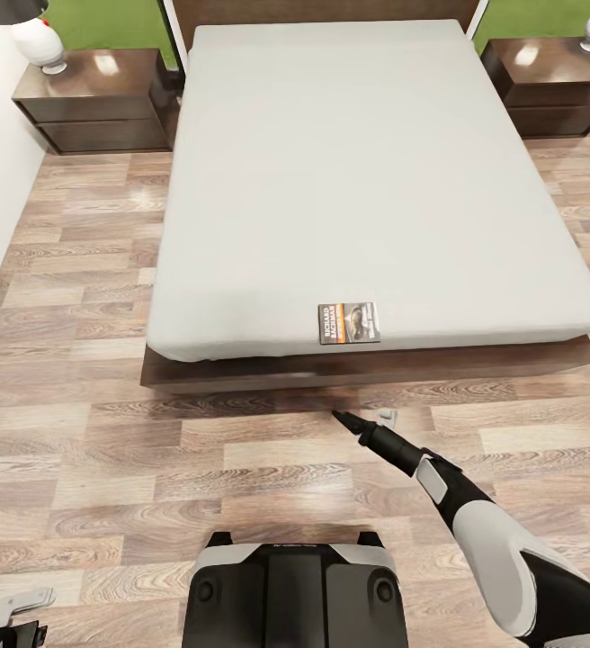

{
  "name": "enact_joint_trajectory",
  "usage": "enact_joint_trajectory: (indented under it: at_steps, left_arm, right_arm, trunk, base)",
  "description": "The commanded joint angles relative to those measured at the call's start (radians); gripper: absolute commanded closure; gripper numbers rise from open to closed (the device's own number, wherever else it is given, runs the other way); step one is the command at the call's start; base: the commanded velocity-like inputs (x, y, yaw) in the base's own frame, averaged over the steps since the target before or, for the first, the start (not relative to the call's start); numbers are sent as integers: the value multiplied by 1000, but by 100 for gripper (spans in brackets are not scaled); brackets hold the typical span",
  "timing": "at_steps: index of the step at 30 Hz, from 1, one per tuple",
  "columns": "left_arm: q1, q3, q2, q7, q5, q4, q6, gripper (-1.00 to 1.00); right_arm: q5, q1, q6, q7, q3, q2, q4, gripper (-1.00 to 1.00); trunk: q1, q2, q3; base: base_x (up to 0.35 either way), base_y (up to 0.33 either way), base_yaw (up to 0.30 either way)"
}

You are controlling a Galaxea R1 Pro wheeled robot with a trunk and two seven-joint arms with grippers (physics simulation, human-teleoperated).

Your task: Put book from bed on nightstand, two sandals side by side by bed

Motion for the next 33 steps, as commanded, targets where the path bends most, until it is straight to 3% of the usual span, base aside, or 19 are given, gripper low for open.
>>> enact_joint_trajectory:
  at_steps: [1, 17, 33]
  left_arm:
    - [-1, 8, 0, -8, -9, -2, 4, -100]
    - [-1, 8, 0, -10, -9, -2, 9, -100]
    - [-1, 8, 0, -10, -9, -2, 12, -100]
  right_arm:
    - [-6, 0, 7, 3, -7, -1, 1, -100]
    - [-7, 0, 0, 6, -31, 9, 0, -100]
    - [-6, 0, -106, 3, -54, 26, 14, -100]
  trunk:
    - [1, -1, -1]
    - [1, -1, -1]
    - [1, -1, -1]
  base:
    - [0, 0, 0]
    - [0, 0, 0]
    - [0, 0, 0]
